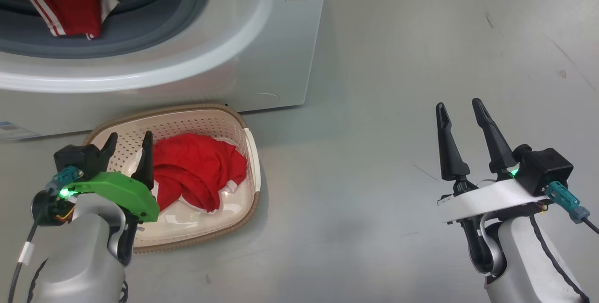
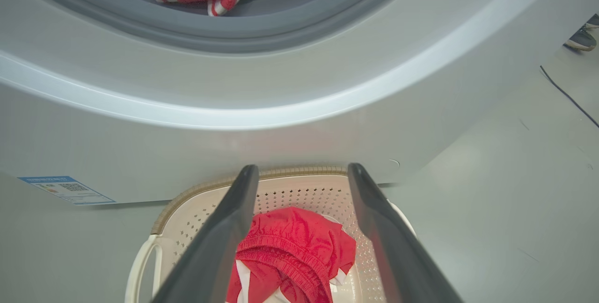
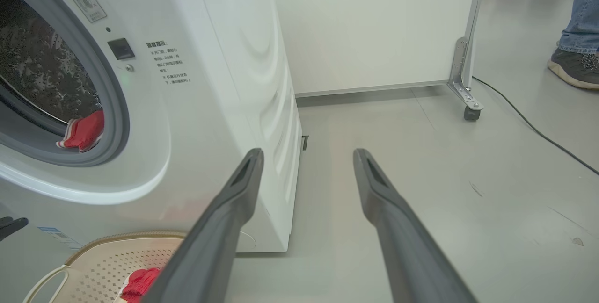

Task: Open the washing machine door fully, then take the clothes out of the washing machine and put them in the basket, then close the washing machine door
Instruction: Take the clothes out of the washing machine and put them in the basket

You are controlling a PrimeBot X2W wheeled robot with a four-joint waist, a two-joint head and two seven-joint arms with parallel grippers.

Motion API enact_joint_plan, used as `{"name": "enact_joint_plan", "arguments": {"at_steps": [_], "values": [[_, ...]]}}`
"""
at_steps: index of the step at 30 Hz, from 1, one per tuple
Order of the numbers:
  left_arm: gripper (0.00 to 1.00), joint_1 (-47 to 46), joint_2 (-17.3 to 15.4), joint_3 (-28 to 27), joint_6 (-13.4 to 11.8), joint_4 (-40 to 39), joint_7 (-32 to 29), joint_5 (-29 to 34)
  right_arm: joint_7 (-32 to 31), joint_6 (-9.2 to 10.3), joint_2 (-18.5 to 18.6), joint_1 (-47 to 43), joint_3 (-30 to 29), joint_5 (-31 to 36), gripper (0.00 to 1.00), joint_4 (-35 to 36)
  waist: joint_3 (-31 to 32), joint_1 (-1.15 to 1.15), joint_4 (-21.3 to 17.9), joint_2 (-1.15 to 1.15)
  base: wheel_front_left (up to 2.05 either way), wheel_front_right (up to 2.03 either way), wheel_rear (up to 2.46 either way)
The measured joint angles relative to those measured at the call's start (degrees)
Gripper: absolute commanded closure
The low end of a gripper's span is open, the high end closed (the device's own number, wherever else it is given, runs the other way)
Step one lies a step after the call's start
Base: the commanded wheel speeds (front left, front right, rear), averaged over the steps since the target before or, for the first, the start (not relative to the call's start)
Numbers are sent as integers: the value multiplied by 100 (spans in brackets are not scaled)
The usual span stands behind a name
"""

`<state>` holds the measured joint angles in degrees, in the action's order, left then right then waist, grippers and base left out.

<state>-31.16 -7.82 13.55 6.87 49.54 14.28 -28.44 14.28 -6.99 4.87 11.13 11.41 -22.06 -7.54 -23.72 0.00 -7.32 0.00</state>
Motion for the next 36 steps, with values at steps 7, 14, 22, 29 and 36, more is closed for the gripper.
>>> {"name": "enact_joint_plan", "arguments": {"at_steps": [7,14,22,29,36], "values": [[0,10,148,29,2,-458,15,33,0,0,19,-87,-65,-1,0,-30,339,0,220,0,0,0,0],[0,126,179,-162,4,-1287,16,82,0,0,40,-254,-166,-1,0,-42,671,0,457,0,0,0,0],[0,695,209,-352,5,-1941,16,177,0,0,44,-454,-210,-1,0,-43,1034,0,679,0,0,0,0],[0,1232,294,-501,5,-2427,16,237,0,0,41,-621,-210,-1,0,-43,1324,0,855,0,0,0,0],[0,1704,328,-639,5,-2709,16,298,0,0,31,-731,-172,-2,0,-38,1496,0,936,0,0,0,0]]}}
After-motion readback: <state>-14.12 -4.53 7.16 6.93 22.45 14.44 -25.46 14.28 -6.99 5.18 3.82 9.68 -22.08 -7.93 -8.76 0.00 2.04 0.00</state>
